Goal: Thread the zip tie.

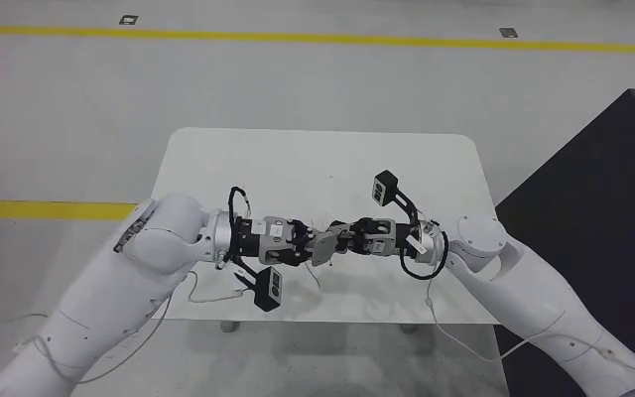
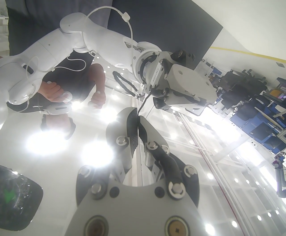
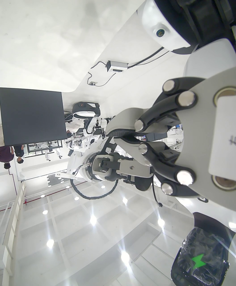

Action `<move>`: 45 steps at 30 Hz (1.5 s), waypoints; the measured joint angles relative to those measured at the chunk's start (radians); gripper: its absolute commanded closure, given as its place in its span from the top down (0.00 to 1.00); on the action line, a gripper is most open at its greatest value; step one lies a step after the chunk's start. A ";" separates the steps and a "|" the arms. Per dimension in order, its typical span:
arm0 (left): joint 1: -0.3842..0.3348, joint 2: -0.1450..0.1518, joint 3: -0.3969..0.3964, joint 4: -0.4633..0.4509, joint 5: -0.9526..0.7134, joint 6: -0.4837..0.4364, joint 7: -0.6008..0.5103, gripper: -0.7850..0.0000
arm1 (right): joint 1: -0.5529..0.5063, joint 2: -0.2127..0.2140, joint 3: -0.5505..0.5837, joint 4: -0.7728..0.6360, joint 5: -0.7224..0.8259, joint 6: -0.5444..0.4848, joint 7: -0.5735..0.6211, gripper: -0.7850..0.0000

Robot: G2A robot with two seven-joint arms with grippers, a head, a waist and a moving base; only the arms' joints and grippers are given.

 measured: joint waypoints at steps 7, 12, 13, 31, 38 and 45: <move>-0.008 0.010 0.010 -0.006 0.000 0.001 -0.015 0.00 | 0.000 0.000 0.000 0.000 0.000 0.000 0.000 0.00; -0.012 0.017 0.007 -0.012 0.000 0.005 -0.045 0.00 | 0.000 0.000 0.000 0.000 0.000 0.000 0.000 0.02; -0.012 0.018 0.004 -0.012 0.000 0.006 -0.054 0.00 | 0.000 0.000 0.000 0.000 0.000 0.000 0.000 0.33; 0.181 0.091 -0.205 -0.094 0.000 0.020 -0.200 0.00 | 0.000 0.000 0.000 0.000 0.000 0.000 0.000 1.00; 0.273 0.112 -0.316 -0.137 0.000 0.034 -0.224 0.00 | 0.000 0.000 0.000 0.000 0.000 0.000 0.000 1.00; 0.325 0.113 -0.353 -0.161 0.000 0.036 -0.282 0.00 | 0.000 0.000 0.000 0.000 0.000 0.000 0.000 1.00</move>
